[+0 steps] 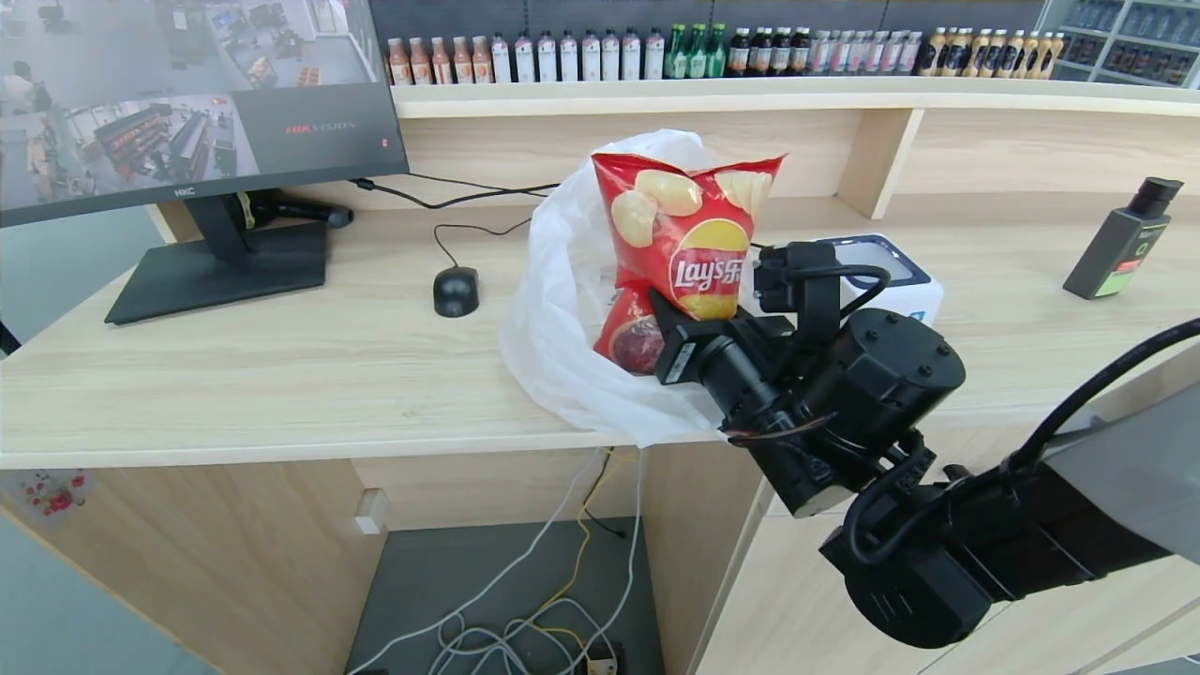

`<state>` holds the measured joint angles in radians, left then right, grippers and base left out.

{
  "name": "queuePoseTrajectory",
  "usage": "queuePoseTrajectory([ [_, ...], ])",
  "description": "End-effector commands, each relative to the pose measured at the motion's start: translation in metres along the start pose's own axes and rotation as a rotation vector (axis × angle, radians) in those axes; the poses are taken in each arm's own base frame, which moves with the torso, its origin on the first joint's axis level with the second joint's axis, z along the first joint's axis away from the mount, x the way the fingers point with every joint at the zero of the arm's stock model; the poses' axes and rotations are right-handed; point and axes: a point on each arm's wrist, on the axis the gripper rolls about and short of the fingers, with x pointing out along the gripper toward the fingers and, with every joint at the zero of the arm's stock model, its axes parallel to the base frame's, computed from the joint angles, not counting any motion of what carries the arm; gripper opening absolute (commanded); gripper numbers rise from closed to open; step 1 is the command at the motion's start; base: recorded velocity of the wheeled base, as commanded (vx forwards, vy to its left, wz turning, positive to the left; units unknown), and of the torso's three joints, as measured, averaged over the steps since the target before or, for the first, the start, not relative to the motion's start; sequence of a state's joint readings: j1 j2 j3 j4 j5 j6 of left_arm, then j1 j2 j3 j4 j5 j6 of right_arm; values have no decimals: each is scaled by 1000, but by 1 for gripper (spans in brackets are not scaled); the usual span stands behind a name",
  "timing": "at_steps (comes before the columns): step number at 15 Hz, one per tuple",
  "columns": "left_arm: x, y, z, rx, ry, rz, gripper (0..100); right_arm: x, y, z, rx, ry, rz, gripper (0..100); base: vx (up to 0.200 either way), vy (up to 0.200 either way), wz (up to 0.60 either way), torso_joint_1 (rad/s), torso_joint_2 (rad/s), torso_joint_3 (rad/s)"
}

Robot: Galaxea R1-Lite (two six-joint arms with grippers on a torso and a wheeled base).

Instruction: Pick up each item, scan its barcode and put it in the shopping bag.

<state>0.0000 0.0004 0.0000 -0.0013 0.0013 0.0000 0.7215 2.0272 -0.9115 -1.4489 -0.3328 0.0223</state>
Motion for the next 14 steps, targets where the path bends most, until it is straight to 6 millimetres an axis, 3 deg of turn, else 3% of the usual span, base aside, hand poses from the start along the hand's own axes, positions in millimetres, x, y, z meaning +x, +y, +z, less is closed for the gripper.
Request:
queuePoseTrajectory([
  [1,0,0,0,0,-1,0,100,1,1,1,0,-5,2,0,0,0,0,0,0,0],
  [3,0,0,0,0,-1,0,100,5,2,5,0,-23,3,0,0,0,0,0,0,0],
  [4,0,0,0,0,-1,0,100,3,2,4,0,-21,6,100,0,0,0,0,0,0],
  [14,0,0,0,0,-1,0,100,-5,2,8,0,-14,7,100,0,0,0,0,0,0],
])
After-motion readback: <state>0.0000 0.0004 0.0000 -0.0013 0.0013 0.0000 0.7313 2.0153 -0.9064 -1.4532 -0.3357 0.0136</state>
